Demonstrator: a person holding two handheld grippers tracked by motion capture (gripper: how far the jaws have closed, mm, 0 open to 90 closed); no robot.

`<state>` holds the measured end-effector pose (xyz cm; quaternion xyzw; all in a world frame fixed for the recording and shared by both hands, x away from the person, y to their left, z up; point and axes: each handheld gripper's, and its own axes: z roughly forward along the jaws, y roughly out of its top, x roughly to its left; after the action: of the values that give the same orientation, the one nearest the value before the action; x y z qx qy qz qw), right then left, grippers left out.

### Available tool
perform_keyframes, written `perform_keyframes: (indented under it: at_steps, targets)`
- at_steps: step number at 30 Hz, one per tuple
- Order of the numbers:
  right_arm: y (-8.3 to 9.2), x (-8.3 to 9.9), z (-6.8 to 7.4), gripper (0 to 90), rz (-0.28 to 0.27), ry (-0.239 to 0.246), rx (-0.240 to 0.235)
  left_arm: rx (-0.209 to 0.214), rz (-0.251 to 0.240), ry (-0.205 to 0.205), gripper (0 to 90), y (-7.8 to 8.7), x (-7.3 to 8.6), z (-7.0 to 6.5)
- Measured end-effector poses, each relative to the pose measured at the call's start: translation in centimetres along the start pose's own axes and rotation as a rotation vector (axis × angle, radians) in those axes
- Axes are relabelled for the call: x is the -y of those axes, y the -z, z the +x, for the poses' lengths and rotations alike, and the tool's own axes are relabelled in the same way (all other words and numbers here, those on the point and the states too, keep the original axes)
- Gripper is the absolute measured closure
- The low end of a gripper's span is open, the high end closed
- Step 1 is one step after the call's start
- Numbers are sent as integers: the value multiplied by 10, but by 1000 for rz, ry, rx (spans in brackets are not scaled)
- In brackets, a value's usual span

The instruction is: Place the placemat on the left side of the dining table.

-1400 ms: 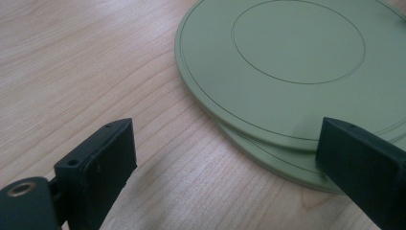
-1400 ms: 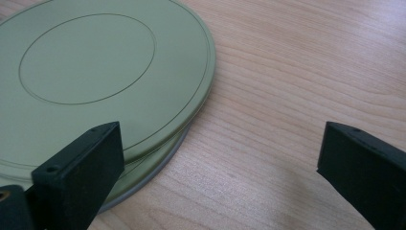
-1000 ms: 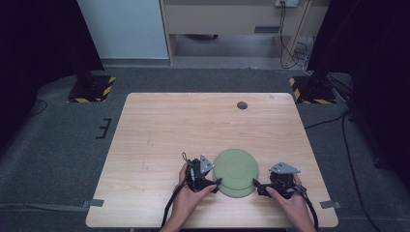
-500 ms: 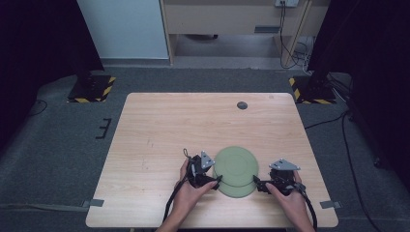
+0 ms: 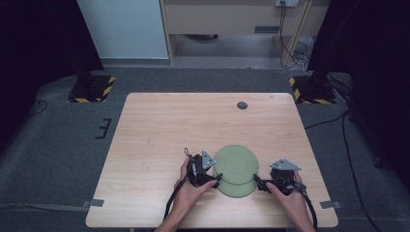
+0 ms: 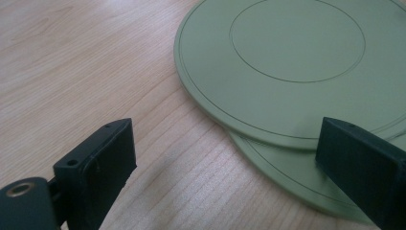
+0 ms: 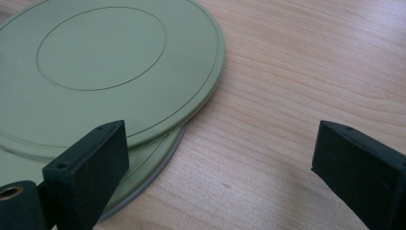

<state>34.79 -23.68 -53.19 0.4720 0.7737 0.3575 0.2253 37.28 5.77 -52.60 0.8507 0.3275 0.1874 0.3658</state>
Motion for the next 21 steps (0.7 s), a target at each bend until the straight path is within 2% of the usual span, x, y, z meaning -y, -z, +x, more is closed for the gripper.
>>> perform_keyframes:
  at_steps: [2,8,14,21]
  targets:
    - [1,1,1,56,3,14,-9,-1,-4,-5,55,-1,0,-2]
    - [-1,1,3,52,3,10,-6,-4,-4,5,33,-2,-1,-1]
    - [-4,-1,4,45,-2,-4,5,-18,0,-11,34,-4,-4,0]
    - [-6,-2,3,38,-6,-3,17,-31,-1,-10,36,-5,-5,0]
